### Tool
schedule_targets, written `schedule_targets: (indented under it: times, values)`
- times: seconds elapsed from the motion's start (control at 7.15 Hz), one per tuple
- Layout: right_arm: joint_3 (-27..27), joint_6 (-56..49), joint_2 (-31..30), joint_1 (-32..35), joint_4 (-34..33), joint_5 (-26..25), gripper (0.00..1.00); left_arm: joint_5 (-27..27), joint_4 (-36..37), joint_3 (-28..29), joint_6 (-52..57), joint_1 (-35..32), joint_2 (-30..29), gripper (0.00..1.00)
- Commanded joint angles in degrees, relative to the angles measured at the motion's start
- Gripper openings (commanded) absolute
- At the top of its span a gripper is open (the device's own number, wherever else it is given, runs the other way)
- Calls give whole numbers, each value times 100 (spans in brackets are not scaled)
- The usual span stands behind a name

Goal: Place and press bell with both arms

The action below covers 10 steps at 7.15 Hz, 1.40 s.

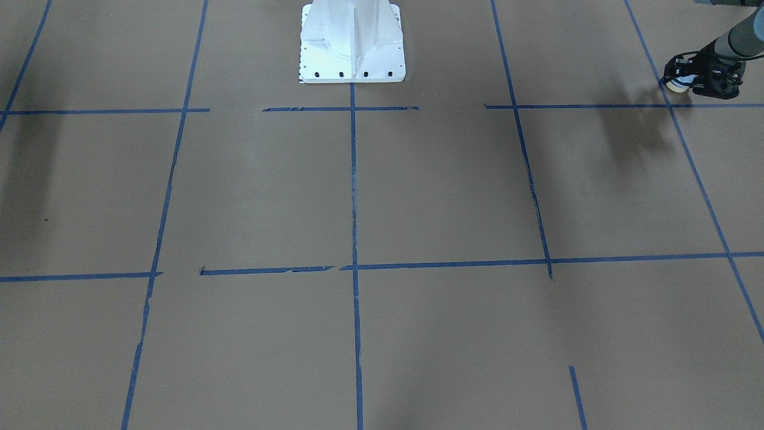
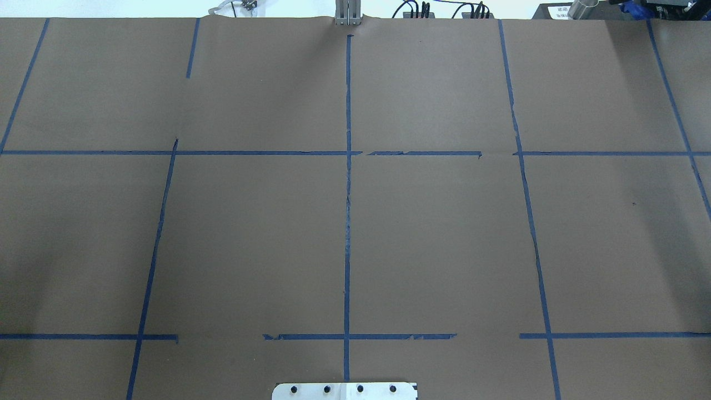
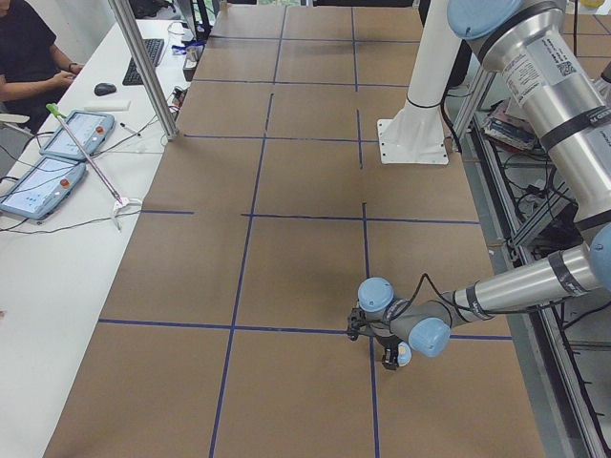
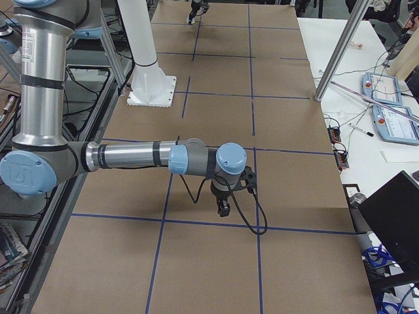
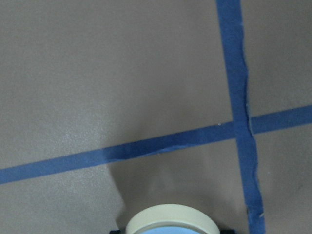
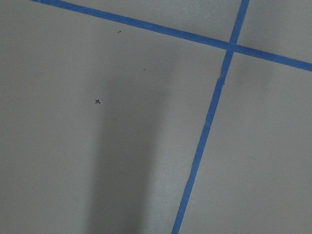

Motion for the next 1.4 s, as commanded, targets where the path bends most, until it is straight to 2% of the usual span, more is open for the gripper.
schedule_targets:
  times: [0.0, 0.14, 0.42, 0.56, 0.98, 1.12, 1.26]
  values:
    - [18, 16, 0, 0, 0, 59, 100, -465, -727, -625, -785, -342, -50, 2]
    - [18, 33, 0, 0, 0, 86, 100, -440, -703, -1021, -1140, -353, -408, 2]
    - [9, 51, 17, 0, 0, 103, 100, -431, -607, -1244, -2325, -354, -1242, 1]
    - [-9, 51, 26, -9, 0, 103, 100, -422, -58, -1245, -2600, -354, -1977, 2]
    - [-18, 60, 79, -18, 0, 173, 100, -71, 2505, -1315, -3127, -301, -4332, 2]
    - [-9, 60, 96, -18, 0, 182, 100, 103, 3384, -1219, -3522, -48, -5323, 2]
    - [-26, 51, 97, -18, 0, 200, 100, 514, 4019, -1071, -3900, 311, -6090, 3]
